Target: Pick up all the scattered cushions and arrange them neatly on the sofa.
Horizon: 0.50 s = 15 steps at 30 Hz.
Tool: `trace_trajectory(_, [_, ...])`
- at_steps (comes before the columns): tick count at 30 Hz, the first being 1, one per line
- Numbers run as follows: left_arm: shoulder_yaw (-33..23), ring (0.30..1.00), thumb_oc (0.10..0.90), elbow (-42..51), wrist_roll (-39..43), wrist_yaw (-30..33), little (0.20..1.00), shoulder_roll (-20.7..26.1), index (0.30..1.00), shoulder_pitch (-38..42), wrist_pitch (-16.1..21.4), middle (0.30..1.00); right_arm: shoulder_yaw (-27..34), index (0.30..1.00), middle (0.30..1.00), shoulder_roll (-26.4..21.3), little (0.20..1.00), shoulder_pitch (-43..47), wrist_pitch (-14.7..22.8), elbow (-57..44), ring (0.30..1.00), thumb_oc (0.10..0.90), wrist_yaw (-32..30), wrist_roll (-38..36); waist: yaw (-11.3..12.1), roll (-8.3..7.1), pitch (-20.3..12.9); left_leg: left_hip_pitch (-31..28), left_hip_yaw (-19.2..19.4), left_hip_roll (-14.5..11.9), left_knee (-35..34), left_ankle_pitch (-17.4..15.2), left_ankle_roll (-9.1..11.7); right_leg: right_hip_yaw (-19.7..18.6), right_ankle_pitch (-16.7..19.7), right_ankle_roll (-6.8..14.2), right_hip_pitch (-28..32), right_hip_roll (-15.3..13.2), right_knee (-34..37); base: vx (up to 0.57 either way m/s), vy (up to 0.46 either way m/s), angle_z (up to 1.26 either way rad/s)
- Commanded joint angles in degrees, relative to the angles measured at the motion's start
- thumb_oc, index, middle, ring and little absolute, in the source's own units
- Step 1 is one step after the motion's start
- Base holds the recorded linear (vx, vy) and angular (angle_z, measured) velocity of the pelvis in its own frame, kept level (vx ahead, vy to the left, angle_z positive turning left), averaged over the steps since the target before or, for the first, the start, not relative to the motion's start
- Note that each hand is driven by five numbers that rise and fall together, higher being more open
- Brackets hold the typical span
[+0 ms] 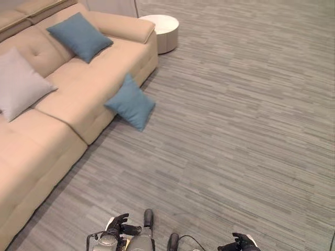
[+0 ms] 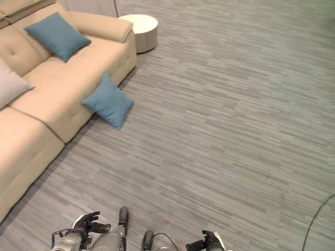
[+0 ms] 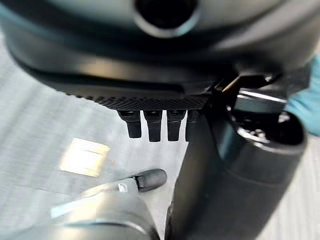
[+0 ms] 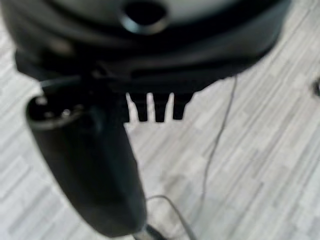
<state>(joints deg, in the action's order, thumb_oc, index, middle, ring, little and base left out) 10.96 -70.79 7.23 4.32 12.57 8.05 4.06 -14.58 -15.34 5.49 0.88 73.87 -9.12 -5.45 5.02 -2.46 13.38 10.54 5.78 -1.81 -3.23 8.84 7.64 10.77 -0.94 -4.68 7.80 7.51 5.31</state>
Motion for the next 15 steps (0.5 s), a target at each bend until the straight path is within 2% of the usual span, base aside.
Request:
trace_trajectory(1, [1.7,0.900,0.800,-2.1,-1.4,0.4,0.900,0.4,0.900,-2.9,-0.8,0.900,-0.5,0.900,0.900,-3.1,0.900,-2.2,0.5,-1.3,0.900,0.800,-1.2,0.8,1.9,0.16,-1.3,2.8,-2.3,1.9,6.8,-2.2,-5.3,-0.8,-9.3,7.3,4.6,-5.3,-3.2,0.29,0.085,-0.47])
trace_trajectory(2, [1.7,0.900,0.800,-2.1,-1.4,0.4,0.900,0.4,0.900,-2.9,-0.8,0.900,-0.5,0.900,0.900,-3.1,0.900,-2.2,0.5,-1.3,0.900,0.800,-1.2,0.8,1.9,0.13,-1.4,2.8,-2.3,1.9,6.9,-2.3,-5.3,-0.8,-9.4,7.3,4.6,-5.3,-3.3,0.38,0.135,-0.67])
trace_trajectory(3, [1.4,0.900,0.800,-2.2,-1.4,0.3,0.900,0.7,0.900,-2.9,-1.0,0.900,-0.5,0.900,0.900,-2.7,0.900,-2.2,0.4,-1.3,0.900,0.800,-0.9,0.8,2.2,-0.86,-2.3,2.7,-2.4,2.2,8.1,-3.6,-6.2,-1.9,-10.2,7.6,5.1,-5.9,-4.3,0.19,0.073,-0.65])
trace_trajectory(4, [1.4,0.900,0.800,-2.2,-1.4,0.3,0.900,0.7,0.900,-3.0,-1.0,0.900,-0.5,0.900,0.900,-2.7,0.900,-2.2,0.4,-1.3,0.900,0.800,-0.9,0.8,2.3,-0.90,-2.3,2.7,-2.3,2.3,8.2,-3.7,-6.2,-1.9,-10.2,7.6,5.1,-5.9,-4.3,0.37,0.171,-0.62])
trace_trajectory(5, [1.3,0.900,0.800,-1.9,-1.3,0.2,0.900,1.0,0.900,-2.8,-1.0,0.900,-0.5,0.900,0.900,-2.4,0.900,-2.5,0.4,-1.5,0.900,0.800,-0.5,1.0,2.7,-1.82,-3.0,2.4,-2.0,2.9,9.3,-5.5,-7.4,-2.4,-10.2,8.6,4.6,-7.0,-7.8,0.26,0.144,-0.35])
trace_trajectory(7, [1.1,0.900,0.800,-1.6,-1.1,0.0,0.900,1.3,0.900,-2.7,-1.0,0.900,-0.4,0.900,0.900,-2.2,0.900,-2.5,0.4,-1.7,0.900,0.800,0.0,1.2,2.9,-2.24,-3.4,0.9,-1.6,3.5,9.7,-7.5,-8.6,-2.6,-9.0,10.7,2.2,-7.8,-14.3,0.27,0.175,-0.29])
trace_trajectory(8, [1.2,0.900,0.800,-1.3,-0.9,0.0,0.900,1.5,0.900,-2.6,-1.1,0.900,-0.4,0.900,0.900,-2.2,0.900,-2.3,0.3,-2.0,0.900,0.800,0.1,1.3,2.5,-2.16,-3.0,-0.3,-1.7,3.9,9.7,-8.5,-9.4,-2.6,-7.2,12.2,-0.6,-8.6,-19.4,0.19,0.153,-0.17])
trace_trajectory(9, [1.3,0.900,0.800,-0.9,-0.7,0.1,0.900,1.7,0.900,-2.3,-1.1,0.900,-0.4,0.900,0.900,-2.2,0.900,-1.8,0.3,-2.4,0.900,0.800,0.2,1.3,2.0,-2.16,-2.4,-1.0,-1.8,4.3,10.0,-9.4,-10.2,-2.7,-3.7,14.0,-3.1,-9.4,-24.4,0.16,0.144,-0.07])
trace_trajectory(10, [1.3,0.900,0.800,-0.6,-0.5,0.2,0.900,1.8,0.900,-1.9,-1.3,0.900,-0.5,0.900,0.900,-2.2,0.900,-1.4,0.1,-2.6,0.900,0.800,0.3,1.5,1.5,-1.76,-2.0,-1.4,-2.0,4.4,10.3,-10.0,-10.9,-2.7,-1.1,15.0,-5.6,-9.8,-28.9,0.14,0.121,0.01])
trace_trajectory(11, [1.4,0.900,0.800,-0.5,-0.4,0.4,0.900,2.0,0.900,-1.7,-1.2,0.900,-0.5,0.900,0.900,-2.2,0.900,-1.2,0.2,-2.8,0.900,0.800,0.4,1.5,1.2,-1.23,-1.7,-2.1,-2.1,4.2,10.3,-10.5,-11.2,-2.2,-0.2,15.6,-7.2,-10.0,-31.4,0.15,0.122,0.09])
trace_trajectory(12, [1.3,0.900,0.800,-0.5,-0.1,0.4,0.900,2.1,0.900,-1.6,-1.1,0.900,-0.6,0.900,0.900,-2.0,0.900,-1.1,0.3,-3.2,0.900,0.800,0.4,1.8,0.8,-0.48,-1.3,-3.6,-2.3,4.0,10.0,-11.2,-11.7,-1.3,1.4,16.0,-9.9,-10.7,-34.6,0.19,0.109,0.10])
trace_trajectory(13, [1.2,0.900,0.800,-0.3,0.2,0.6,0.900,2.1,0.900,-1.5,-1.0,0.900,-0.6,0.900,0.900,-2.0,0.900,-1.1,0.3,-3.4,0.900,0.800,0.3,2.0,0.6,0.02,-0.9,-4.9,-2.8,4.0,9.7,-11.7,-11.9,-0.1,0.5,15.3,-11.7,-11.8,-35.4,0.15,0.079,0.07])
trace_trajectory(14, [1.2,0.900,0.800,-0.3,0.2,0.6,0.900,2.1,0.900,-1.5,-1.0,0.900,-0.6,0.900,0.900,-2.0,0.900,-1.1,0.3,-3.4,0.900,0.800,0.3,2.0,0.6,0.00,-0.8,-5.0,-2.8,4.0,9.7,-11.7,-11.9,-0.1,0.5,15.3,-11.7,-11.9,-35.4,0.27,0.055,-0.01])
trace_trajectory(15, [1.2,0.900,0.800,0.1,0.5,0.6,0.900,2.2,0.900,-1.4,-0.9,0.900,-0.8,0.900,0.900,-2.1,0.900,-1.0,0.3,-3.5,0.900,0.800,0.2,2.0,0.2,0.60,-0.4,-7.0,-3.9,4.2,9.2,-12.6,-11.9,2.0,-1.2,13.6,-13.5,-12.9,-32.6,0.28,0.023,0.00])
